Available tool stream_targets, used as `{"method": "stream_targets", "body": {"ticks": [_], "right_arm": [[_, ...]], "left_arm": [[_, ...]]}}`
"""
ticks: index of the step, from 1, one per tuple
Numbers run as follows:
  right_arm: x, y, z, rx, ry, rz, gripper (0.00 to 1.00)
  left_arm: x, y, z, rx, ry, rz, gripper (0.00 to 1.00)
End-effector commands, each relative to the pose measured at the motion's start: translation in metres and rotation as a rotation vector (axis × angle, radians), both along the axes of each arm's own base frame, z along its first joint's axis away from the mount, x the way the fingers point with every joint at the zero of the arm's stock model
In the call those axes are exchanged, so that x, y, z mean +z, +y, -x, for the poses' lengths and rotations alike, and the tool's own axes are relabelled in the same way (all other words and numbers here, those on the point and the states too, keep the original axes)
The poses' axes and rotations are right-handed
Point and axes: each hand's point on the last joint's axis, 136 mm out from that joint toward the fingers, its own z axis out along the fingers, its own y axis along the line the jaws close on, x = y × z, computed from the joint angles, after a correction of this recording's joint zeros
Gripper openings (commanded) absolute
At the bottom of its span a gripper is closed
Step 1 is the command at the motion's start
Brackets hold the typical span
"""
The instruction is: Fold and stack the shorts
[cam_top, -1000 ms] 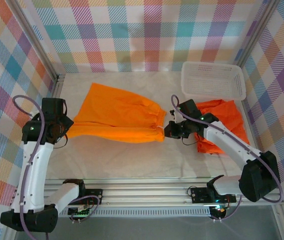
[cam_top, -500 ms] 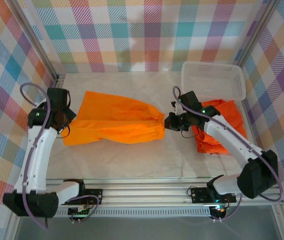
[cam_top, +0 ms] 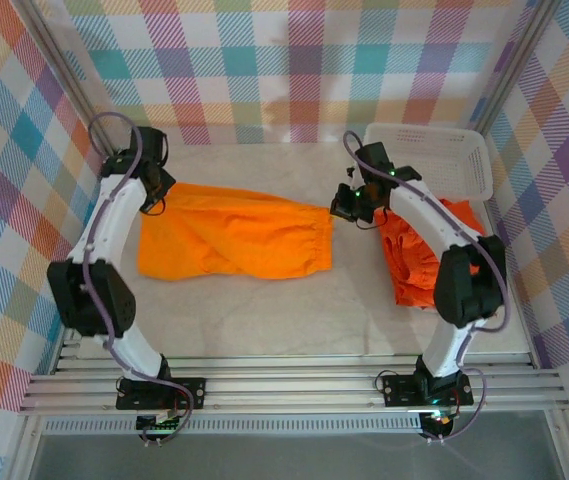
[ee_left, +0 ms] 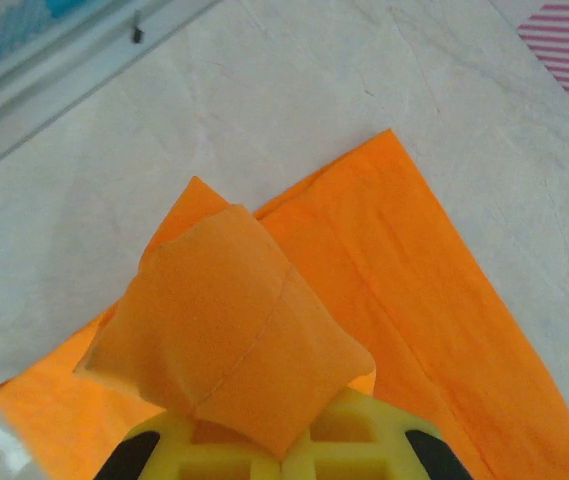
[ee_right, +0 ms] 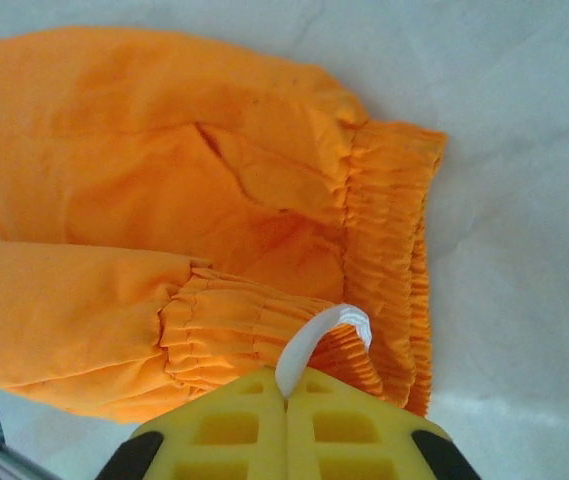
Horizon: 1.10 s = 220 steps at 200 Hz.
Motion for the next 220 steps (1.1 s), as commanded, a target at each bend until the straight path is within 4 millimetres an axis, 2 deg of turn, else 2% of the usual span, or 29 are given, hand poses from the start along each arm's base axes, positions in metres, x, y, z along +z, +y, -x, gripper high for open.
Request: {"method": "stream_targets", "body": {"ticks": [1, 12, 20, 29, 42, 49, 58, 79, 110, 143, 171, 220], "right_arm": [[-0.008, -0.005, -0.025, -0.015, 0.021, -0.008, 0.19], [-0.007, -0.009, -0.035, -0.030, 0.026, -0.007, 0.24], [0.000, -0.012, -0.039, -0.037, 0.015, -0.009, 0.32], [0.013, -0.012, -0.041, -0.036, -0.017, -0.015, 0.43], [0.031, -0.011, -0.039, -0.034, -0.072, -0.041, 0.58], [0.041, -0.008, -0.035, -0.029, -0.102, -0.066, 0.63], [0.050, -0.001, -0.026, -0.012, -0.131, -0.100, 0.68], [0.056, 0.022, -0.003, 0.059, -0.155, -0.146, 0.75], [0.041, 0.057, 0.023, 0.158, -0.116, -0.181, 0.79], [0.012, 0.078, 0.031, 0.191, -0.039, -0.180, 0.83], [-0.024, 0.083, 0.035, 0.185, 0.067, -0.179, 0.84], [-0.087, 0.070, 0.059, 0.167, 0.191, -0.124, 0.85]], "left_arm": [[-0.003, -0.005, -0.037, -0.020, -0.043, 0.031, 0.14], [-0.008, -0.011, -0.050, -0.049, -0.034, 0.055, 0.25], [0.001, -0.017, -0.060, -0.083, -0.050, 0.072, 0.34], [0.016, -0.022, -0.066, -0.114, -0.076, 0.091, 0.51], [0.039, -0.028, -0.065, -0.137, -0.132, 0.117, 0.70], [0.050, -0.032, -0.060, -0.146, -0.165, 0.136, 0.81], [0.062, -0.037, -0.052, -0.161, -0.205, 0.162, 0.99], [0.064, -0.046, -0.022, -0.167, -0.231, 0.227, 1.00], [0.026, -0.064, 0.012, -0.175, -0.204, 0.339, 1.00], [-0.028, -0.091, 0.024, -0.276, -0.128, 0.439, 1.00], [-0.069, -0.112, 0.026, -0.343, -0.103, 0.518, 1.00], [-0.134, -0.111, 0.051, -0.326, 0.029, 0.496, 1.00]]}}
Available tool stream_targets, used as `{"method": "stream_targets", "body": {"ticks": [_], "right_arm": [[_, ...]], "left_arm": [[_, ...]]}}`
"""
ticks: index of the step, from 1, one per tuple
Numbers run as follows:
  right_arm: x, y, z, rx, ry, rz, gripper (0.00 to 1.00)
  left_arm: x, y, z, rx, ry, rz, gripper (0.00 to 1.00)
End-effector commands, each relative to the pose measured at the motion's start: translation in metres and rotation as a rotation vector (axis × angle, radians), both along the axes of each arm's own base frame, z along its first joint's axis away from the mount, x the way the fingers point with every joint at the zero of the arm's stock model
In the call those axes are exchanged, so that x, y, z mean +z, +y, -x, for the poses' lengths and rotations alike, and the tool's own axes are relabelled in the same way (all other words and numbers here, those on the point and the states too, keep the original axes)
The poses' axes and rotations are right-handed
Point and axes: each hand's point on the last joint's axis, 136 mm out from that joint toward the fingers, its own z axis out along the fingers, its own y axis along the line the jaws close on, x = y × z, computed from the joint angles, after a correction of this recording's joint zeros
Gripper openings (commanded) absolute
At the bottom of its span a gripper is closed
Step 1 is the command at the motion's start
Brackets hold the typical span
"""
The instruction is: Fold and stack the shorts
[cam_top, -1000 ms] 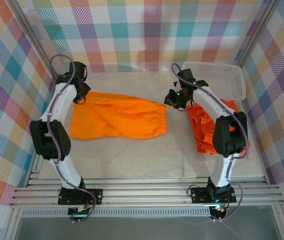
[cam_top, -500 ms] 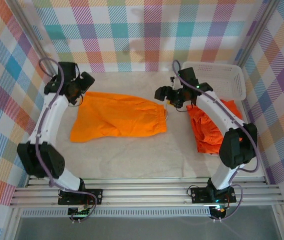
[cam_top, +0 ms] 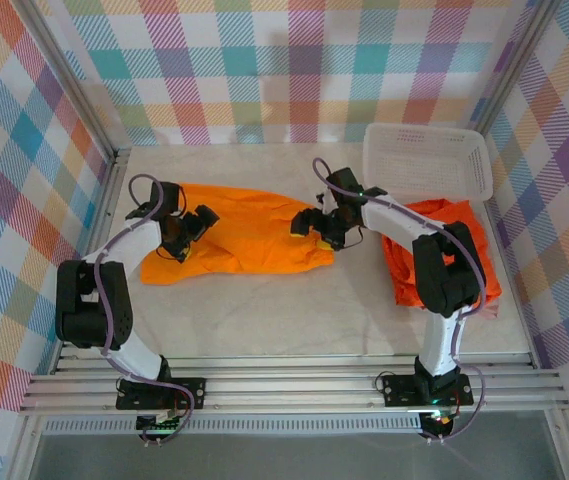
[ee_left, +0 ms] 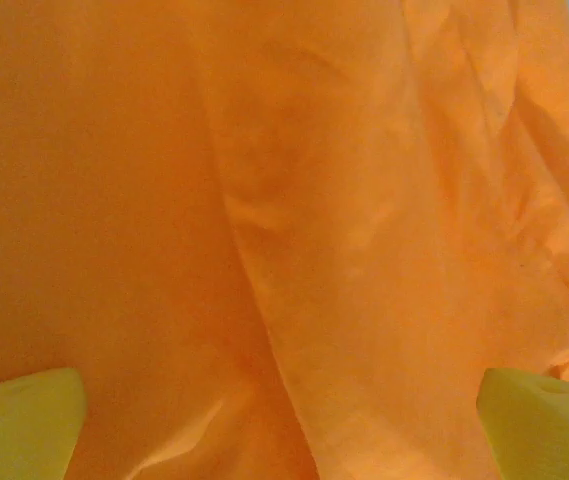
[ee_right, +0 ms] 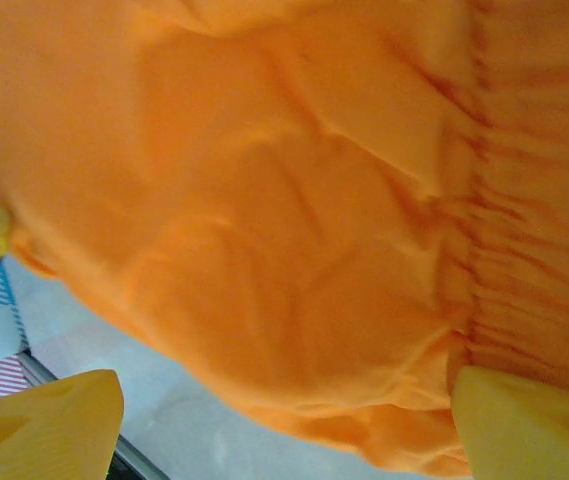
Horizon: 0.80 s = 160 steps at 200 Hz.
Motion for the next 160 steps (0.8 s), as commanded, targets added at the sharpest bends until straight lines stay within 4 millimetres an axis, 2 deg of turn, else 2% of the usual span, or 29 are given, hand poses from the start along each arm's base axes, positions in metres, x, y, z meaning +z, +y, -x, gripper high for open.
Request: {"method": "stream_targets", "body": {"ticks": [1, 28, 43, 79, 102, 127, 143, 160], "right_arm": [[-0.019, -0.002, 0.011, 0.004, 0.048, -0.003, 0.85], [-0.039, -0.012, 0.029, 0.006, 0.082, 0.025, 0.85], [-0.043, -0.019, 0.038, 0.008, 0.082, 0.040, 0.85], [-0.038, -0.033, 0.052, 0.014, 0.051, 0.076, 0.86], [-0.023, -0.040, 0.053, 0.012, -0.006, 0.095, 0.89], [-0.005, -0.054, 0.049, -0.001, -0.092, 0.161, 0.93], [0.005, -0.065, 0.045, -0.010, -0.140, 0.215, 1.00], [0.010, -0.075, 0.040, -0.021, -0.160, 0.250, 0.99]], "left_arm": [[-0.011, -0.006, 0.001, -0.035, -0.022, 0.004, 1.00], [-0.034, -0.002, 0.023, -0.029, 0.026, -0.018, 1.00], [-0.043, 0.000, 0.038, -0.029, 0.045, -0.021, 1.00], [-0.047, -0.004, 0.068, -0.040, 0.045, -0.023, 1.00], [-0.032, -0.004, 0.073, -0.051, -0.012, -0.024, 1.00], [-0.004, -0.003, 0.071, -0.057, -0.098, -0.035, 1.00], [0.013, -0.002, 0.069, -0.058, -0.152, -0.038, 1.00], [0.033, -0.005, 0.067, -0.072, -0.222, -0.025, 1.00]]}}
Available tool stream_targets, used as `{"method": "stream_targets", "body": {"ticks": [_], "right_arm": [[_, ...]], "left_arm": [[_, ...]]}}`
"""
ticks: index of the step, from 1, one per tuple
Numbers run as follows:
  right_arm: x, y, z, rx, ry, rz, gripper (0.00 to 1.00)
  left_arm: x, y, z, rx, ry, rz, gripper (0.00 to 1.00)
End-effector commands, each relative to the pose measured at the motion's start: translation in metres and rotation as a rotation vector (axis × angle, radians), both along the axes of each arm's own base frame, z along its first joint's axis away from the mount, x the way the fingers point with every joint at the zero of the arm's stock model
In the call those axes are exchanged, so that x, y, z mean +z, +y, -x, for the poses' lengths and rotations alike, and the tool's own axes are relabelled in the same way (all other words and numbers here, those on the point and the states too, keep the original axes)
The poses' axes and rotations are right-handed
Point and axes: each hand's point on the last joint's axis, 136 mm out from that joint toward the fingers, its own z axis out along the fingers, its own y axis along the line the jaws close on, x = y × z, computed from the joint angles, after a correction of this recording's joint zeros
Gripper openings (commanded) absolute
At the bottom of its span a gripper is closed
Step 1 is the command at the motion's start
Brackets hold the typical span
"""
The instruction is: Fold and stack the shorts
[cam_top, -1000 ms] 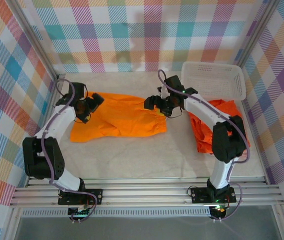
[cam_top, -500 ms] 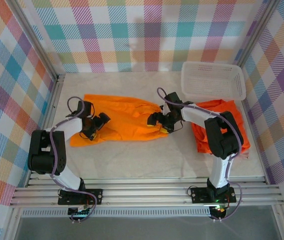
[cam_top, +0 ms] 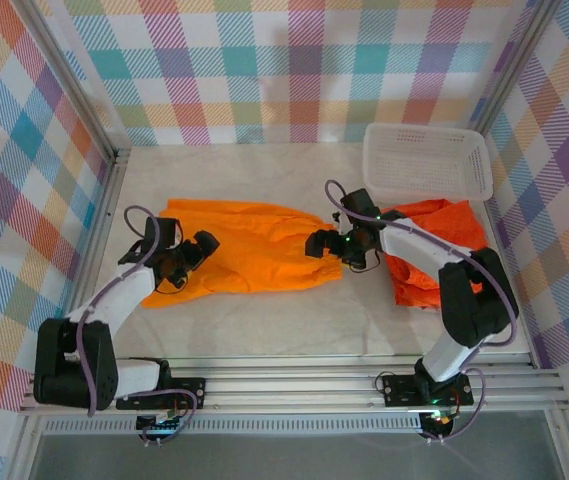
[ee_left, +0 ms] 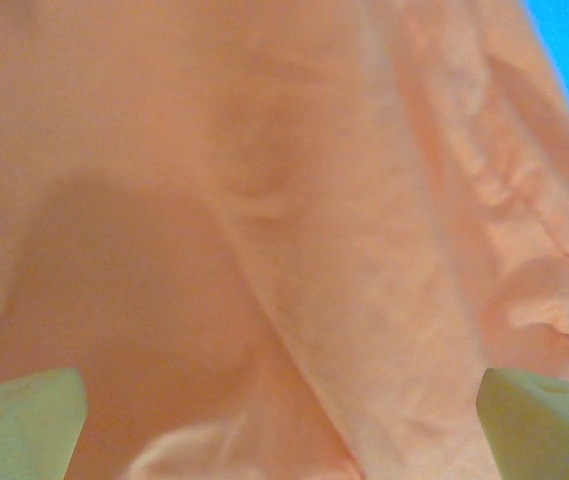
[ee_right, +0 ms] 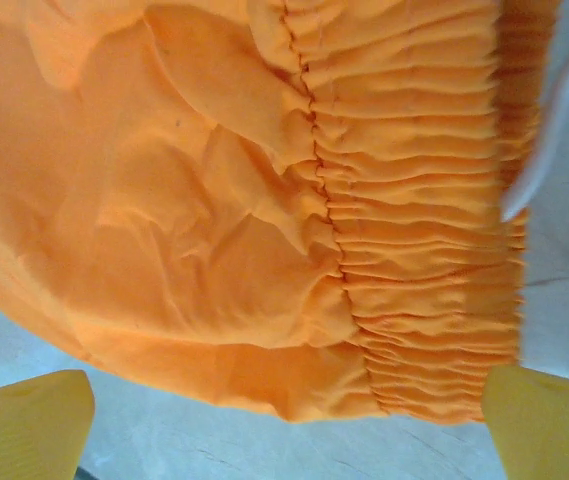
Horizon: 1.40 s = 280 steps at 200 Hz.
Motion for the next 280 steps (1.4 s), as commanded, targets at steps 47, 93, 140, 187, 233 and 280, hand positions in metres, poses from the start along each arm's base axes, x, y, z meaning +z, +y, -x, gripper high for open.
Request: {"method": "stream_targets", "body": {"ticks": [47, 93, 140, 187, 233, 280], "right_arm": [[0.001, -0.046, -0.014, -0.039, -0.037, 0.170, 1.00], [-0.017, -0.038, -0.029, -0.003, 0.001, 0.164, 0.97], [-0.027, -0.016, -0.049, 0.018, 0.043, 0.103, 0.90], [-0.048, -0.006, -0.061, 0.015, 0.090, 0.096, 0.85], [-0.067, -0.002, -0.062, 0.023, 0.127, 0.105, 0.75], [-0.081, -0.007, -0.058, 0.036, 0.149, 0.138, 0.55]], "left_arm": [[0.056, 0.000, 0.005, -0.035, -0.181, -0.013, 1.00], [0.050, 0.000, 0.009, -0.044, -0.156, -0.022, 1.00], [0.044, 0.002, 0.012, -0.041, -0.141, -0.031, 1.00], [0.044, 0.003, 0.013, -0.039, -0.146, -0.039, 1.00], [0.041, 0.004, 0.014, -0.040, -0.138, -0.046, 1.00], [0.044, 0.006, 0.013, -0.031, -0.149, -0.054, 1.00]]}}
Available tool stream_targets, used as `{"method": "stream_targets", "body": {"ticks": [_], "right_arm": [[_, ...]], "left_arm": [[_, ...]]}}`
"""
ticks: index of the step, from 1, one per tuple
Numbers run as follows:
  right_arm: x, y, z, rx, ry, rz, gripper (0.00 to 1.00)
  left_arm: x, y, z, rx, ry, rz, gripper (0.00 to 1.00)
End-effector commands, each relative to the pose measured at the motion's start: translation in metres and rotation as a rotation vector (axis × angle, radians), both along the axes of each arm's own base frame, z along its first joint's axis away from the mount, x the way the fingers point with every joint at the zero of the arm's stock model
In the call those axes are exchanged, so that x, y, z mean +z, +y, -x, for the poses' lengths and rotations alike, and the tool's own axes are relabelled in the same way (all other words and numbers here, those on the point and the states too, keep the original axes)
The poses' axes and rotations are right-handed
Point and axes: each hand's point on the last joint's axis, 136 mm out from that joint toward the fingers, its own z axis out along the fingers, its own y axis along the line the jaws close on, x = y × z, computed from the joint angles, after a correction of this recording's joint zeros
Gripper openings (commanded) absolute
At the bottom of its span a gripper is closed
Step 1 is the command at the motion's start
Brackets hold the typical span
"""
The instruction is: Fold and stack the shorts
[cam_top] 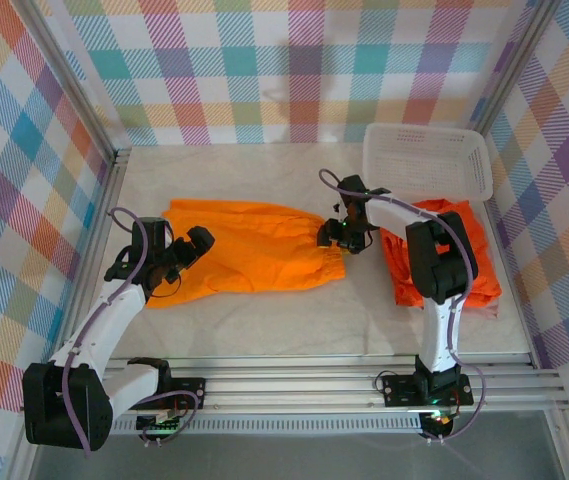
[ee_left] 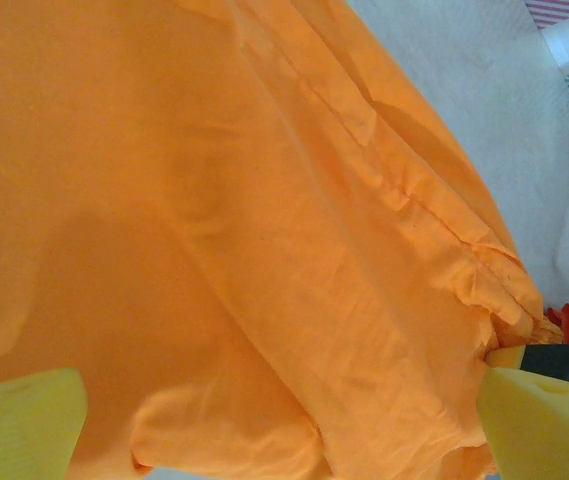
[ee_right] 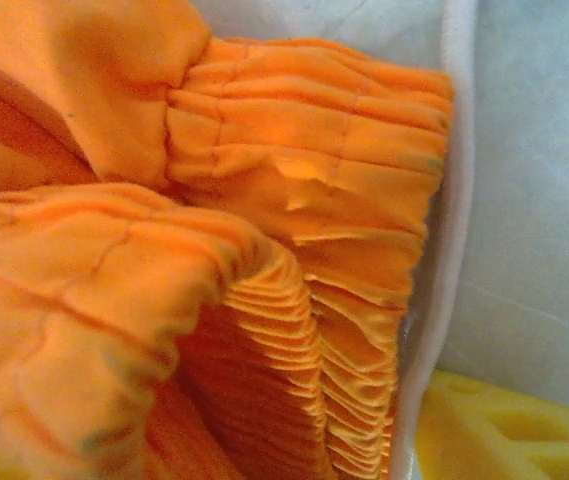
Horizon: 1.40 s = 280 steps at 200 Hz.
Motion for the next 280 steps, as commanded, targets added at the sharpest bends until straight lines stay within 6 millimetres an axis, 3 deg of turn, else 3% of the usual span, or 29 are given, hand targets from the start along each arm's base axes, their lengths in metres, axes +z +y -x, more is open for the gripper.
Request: {"method": "stream_targets", "body": {"ticks": [1, 27, 46, 57, 117, 164, 208, 212, 242, 280], "right_arm": [[-0.018, 0.009, 0.005, 0.031, 0.037, -0.009, 0.54], [-0.017, 0.000, 0.006, 0.047, 0.012, 0.036, 0.25], [-0.009, -0.015, 0.006, 0.053, -0.020, 0.119, 0.10], [0.002, -0.024, 0.007, 0.057, -0.043, 0.164, 0.06], [0.079, -0.073, 0.017, 0.084, -0.179, 0.385, 0.00], [0.133, -0.105, 0.016, 0.159, -0.265, 0.615, 0.00], [0.183, -0.128, 0.006, 0.189, -0.342, 0.817, 0.00], [0.188, -0.130, 0.005, 0.187, -0.350, 0.833, 0.00], [0.211, -0.124, -0.002, 0.188, -0.374, 0.880, 0.00], [0.222, -0.087, -0.008, 0.232, -0.398, 0.899, 0.00]], "left_arm": [[0.000, 0.003, 0.003, 0.003, -0.008, -0.026, 1.00], [0.011, 0.006, 0.001, 0.011, -0.038, -0.039, 1.00], [0.019, 0.007, 0.000, 0.012, -0.055, -0.048, 1.00], [0.024, 0.008, 0.001, 0.010, -0.063, -0.051, 1.00], [0.043, -0.002, 0.005, -0.035, -0.124, -0.014, 1.00], [0.033, -0.019, 0.006, -0.059, -0.099, 0.010, 1.00], [0.019, -0.045, 0.002, -0.110, -0.052, 0.066, 1.00], [0.025, -0.049, -0.004, -0.116, -0.082, 0.076, 1.00], [0.018, -0.071, -0.007, -0.159, -0.064, 0.102, 1.00], [0.000, -0.099, -0.013, -0.209, -0.017, 0.148, 0.91]]}}
